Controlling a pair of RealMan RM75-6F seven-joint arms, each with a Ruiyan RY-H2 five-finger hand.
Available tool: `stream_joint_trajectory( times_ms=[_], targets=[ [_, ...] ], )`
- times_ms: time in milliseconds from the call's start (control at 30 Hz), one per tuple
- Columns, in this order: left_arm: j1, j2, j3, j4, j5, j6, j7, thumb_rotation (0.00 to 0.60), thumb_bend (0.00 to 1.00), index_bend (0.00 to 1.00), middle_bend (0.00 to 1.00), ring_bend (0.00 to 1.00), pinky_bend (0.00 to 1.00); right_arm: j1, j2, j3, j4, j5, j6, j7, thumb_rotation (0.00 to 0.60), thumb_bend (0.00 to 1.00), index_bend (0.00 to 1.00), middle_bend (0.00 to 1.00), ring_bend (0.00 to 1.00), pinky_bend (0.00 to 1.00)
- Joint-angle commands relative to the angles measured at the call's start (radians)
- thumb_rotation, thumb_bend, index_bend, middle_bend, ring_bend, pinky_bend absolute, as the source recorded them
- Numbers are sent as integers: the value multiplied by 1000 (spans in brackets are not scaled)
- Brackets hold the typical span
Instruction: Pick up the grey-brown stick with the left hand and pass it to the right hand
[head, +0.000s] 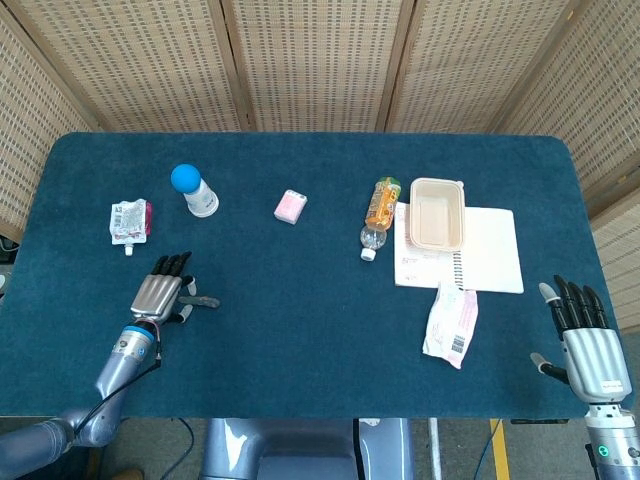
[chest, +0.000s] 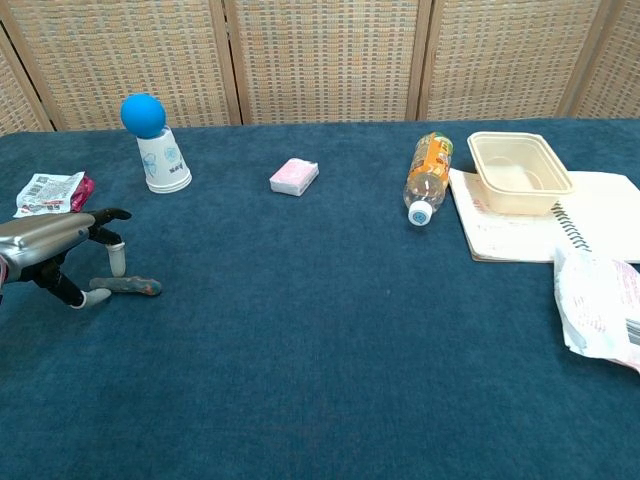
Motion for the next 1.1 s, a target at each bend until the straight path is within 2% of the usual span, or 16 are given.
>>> stream_joint_trajectory(
  times_ms=[33, 567, 667, 1100],
  targets=[
    [-1, -1, 2, 1, -3, -2, 3, 600, 372, 493, 0, 0, 0, 1, 1, 0, 1, 0, -1, 3, 600, 0, 0, 0, 0, 0],
    [-4, -4, 4, 13, -16, 3, 4, 600, 376, 528, 0, 0, 0, 2, 1, -1, 3, -1, -3, 12, 600, 0, 0, 0, 0, 0],
    [-4, -7, 6, 17, -21, 0, 8, 600, 411, 535, 0, 0, 0, 1, 1, -2, 1, -3, -1, 11, 600, 0, 0, 0, 0, 0],
    [-4, -11, 8, 15, -9, 14, -8, 600, 527, 720, 0, 0, 0, 1, 4, -2, 0, -3, -1, 17, 600, 0, 0, 0, 0, 0]
  ],
)
